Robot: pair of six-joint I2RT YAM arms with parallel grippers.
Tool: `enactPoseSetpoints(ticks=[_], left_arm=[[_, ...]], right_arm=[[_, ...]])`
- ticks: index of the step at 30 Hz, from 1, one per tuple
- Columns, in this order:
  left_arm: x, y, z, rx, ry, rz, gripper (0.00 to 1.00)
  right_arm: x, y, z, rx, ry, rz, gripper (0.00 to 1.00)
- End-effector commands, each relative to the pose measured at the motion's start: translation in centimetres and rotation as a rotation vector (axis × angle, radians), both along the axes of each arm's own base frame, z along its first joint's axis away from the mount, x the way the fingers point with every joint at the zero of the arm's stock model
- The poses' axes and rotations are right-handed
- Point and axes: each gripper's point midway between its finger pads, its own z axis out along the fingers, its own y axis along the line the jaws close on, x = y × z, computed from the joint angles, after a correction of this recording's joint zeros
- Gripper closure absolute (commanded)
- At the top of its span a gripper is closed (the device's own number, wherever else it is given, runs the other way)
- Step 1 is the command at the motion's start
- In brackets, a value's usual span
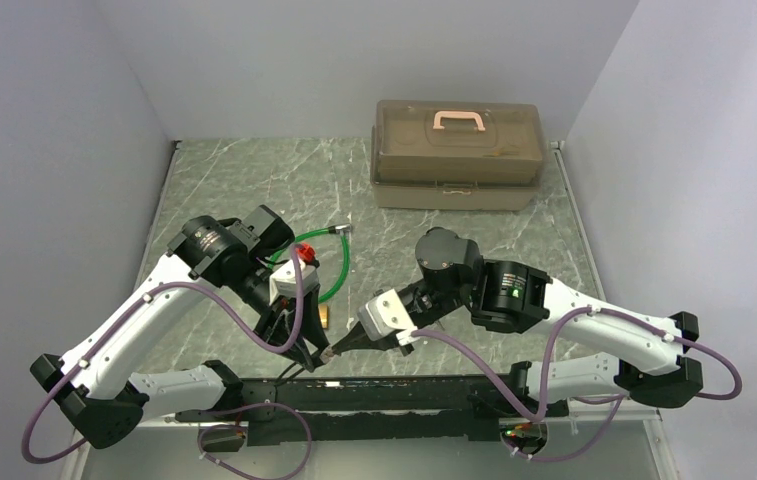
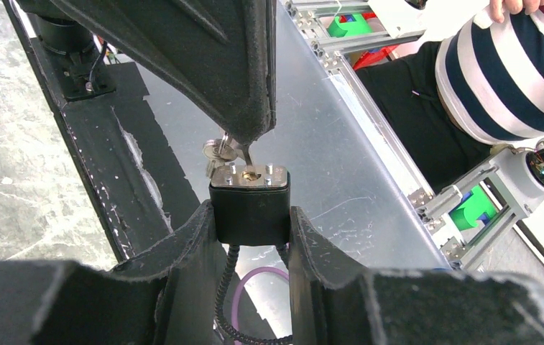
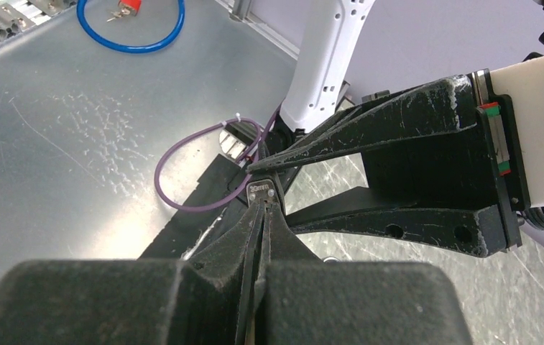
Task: Unlock with the key
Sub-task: Unlock the lock.
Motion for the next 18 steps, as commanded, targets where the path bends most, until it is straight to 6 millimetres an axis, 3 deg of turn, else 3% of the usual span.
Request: enactPoseSetpoints(ticks=[1, 18], left_arm=[[-1.08, -0.12, 3.58, -0.133, 0.04, -0.028, 1.0], [-0.95, -0.26, 3.81, -0.139, 0.041, -0.029, 1.0]], right_arm=[[0.85, 0.2, -1.15, -0.025, -0.005, -0.005, 1.0], [0.61, 0.45, -1.93, -0.055, 0.016, 0.037, 1.0]])
